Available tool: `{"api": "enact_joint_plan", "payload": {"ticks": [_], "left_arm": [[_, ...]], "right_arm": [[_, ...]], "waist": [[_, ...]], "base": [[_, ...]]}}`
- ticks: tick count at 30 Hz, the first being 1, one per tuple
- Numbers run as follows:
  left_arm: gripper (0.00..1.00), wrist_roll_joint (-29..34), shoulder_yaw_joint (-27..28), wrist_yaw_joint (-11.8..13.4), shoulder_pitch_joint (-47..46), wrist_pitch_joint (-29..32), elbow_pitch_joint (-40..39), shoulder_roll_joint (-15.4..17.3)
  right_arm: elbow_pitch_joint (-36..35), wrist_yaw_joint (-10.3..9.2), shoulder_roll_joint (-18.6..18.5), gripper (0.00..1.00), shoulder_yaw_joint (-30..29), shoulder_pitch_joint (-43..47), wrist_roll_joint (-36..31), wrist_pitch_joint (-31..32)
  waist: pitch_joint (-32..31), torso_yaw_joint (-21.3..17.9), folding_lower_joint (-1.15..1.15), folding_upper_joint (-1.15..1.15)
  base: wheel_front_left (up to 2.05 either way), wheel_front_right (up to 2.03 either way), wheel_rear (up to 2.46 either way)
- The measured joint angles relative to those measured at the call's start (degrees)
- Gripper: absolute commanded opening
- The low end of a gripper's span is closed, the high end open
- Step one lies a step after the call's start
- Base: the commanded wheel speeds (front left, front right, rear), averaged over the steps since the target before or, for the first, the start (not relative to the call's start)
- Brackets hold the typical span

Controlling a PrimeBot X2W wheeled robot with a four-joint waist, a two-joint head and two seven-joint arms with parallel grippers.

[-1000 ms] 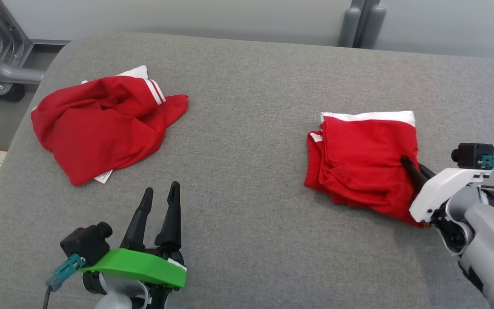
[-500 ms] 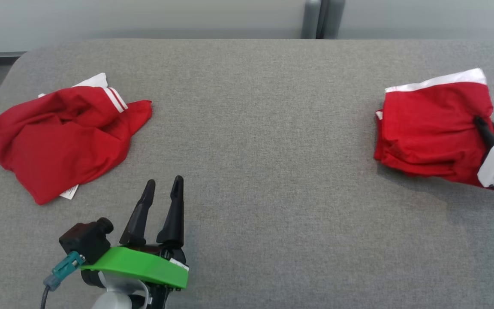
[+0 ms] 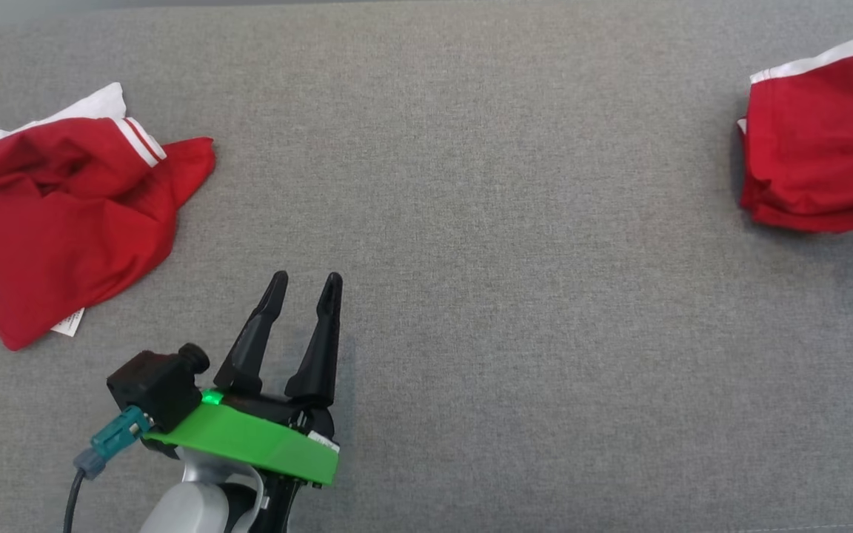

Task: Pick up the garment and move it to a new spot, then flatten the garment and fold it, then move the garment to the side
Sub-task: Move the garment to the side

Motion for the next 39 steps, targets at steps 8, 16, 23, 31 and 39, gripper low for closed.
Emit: {"api": "enact_joint_plan", "payload": {"ticks": [8,16,23,31,39], "left_arm": [[1.00,1.1,-0.6,0.0,-2.1,1.5,-2.1,0.2],[1.00,1.8,-0.7,0.5,-3.7,2.5,-3.0,0.4],[1.00,1.8,-0.7,0.5,-4.1,3.0,-3.9,0.4],[1.00,2.4,-0.2,0.5,-4.1,3.5,-4.4,0.4],[1.00,2.4,0.7,0.5,-4.1,3.5,-3.7,0.4]], "right_arm": [[1.4,-1.65,-2.7,0.00,-0.7,-4.5,-1.2,1.0],[4.9,-5.32,-2.6,0.00,-0.4,-4.9,-3.4,1.4],[7.4,-9.77,-3.8,1.00,0.2,-4.9,-6.2,-0.4],[9.0,-10.69,-2.8,1.00,-0.7,-4.9,-5.4,-0.8],[7.8,-10.23,-0.1,1.00,-0.4,-5.7,-5.2,-3.1]], "waist": [[4.7,0.0,0.00,0.00],[7.5,0.9,0.00,0.00],[7.8,1.4,0.00,0.00],[7.9,0.9,0.00,0.00],[7.0,-0.7,0.00,0.00]], "base": [[0.00,0.00,0.00],[0.00,0.00,0.00],[0.00,0.00,0.00],[0.00,0.00,0.00],[0.00,0.00,0.00]]}}
